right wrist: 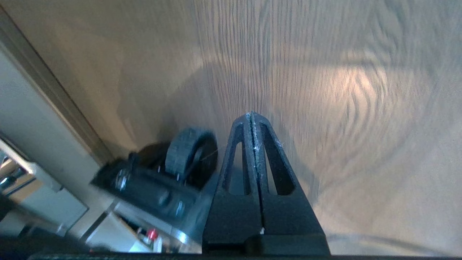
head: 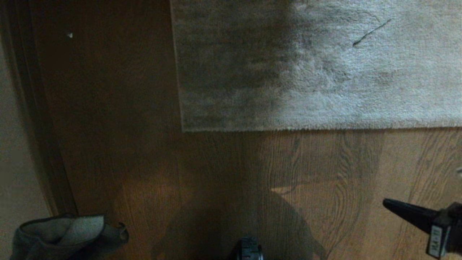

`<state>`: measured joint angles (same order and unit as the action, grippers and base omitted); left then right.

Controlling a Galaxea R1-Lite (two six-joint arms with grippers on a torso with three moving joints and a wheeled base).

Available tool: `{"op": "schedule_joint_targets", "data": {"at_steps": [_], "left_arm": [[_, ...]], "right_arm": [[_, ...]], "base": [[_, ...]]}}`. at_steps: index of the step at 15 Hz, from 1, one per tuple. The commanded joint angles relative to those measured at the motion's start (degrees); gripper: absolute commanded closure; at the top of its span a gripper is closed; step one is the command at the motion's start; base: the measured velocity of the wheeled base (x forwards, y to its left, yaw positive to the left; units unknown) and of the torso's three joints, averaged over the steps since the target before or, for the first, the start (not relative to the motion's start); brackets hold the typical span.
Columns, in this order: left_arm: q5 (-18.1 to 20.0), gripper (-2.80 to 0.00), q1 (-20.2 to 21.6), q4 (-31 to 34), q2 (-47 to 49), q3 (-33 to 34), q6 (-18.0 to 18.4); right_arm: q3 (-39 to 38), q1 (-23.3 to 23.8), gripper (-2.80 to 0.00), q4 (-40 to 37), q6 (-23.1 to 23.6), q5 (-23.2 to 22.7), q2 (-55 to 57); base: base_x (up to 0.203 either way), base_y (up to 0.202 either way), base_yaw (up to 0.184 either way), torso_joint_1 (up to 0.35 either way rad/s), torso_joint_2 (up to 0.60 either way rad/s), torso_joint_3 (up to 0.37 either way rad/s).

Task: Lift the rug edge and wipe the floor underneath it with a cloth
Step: Lift up the carpet

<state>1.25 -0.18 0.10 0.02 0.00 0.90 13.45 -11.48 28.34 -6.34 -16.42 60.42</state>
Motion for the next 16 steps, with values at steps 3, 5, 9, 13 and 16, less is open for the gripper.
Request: {"op": "schedule_joint_targets", "data": {"at_steps": [3, 5, 9, 13, 16], "left_arm": [[-0.02, 0.00, 0.01, -0.01, -0.02, 0.00, -0.02], [-0.02, 0.00, 0.01, -0.01, -0.02, 0.00, -0.02], [-0.02, 0.00, 0.01, -0.01, -0.02, 0.00, -0.02], [-0.02, 0.00, 0.01, -0.01, -0.02, 0.00, -0.02], [-0.02, 0.00, 0.01, -0.01, -0.02, 0.00, -0.02]], "right_arm": [[2.08, -2.28, 0.00, 14.65, -0.67, 2.38, 18.67], [5.20, -7.54, 0.00, 20.65, -3.79, 9.10, 24.96], [10.69, -16.61, 0.00, 26.72, -11.80, 24.71, 31.84], [14.55, -21.07, 0.00, 26.86, -19.91, 34.63, 36.37], [18.52, -25.69, 0.00, 27.76, -24.93, 40.93, 39.33]], "base": [[0.000, 0.000, 0.000, 0.000, 0.00, 0.000], [0.000, 0.000, 0.000, 0.000, 0.00, 0.000], [0.000, 0.000, 0.000, 0.000, 0.00, 0.000], [0.000, 0.000, 0.000, 0.000, 0.00, 0.000], [0.000, 0.000, 0.000, 0.000, 0.00, 0.000]]}}
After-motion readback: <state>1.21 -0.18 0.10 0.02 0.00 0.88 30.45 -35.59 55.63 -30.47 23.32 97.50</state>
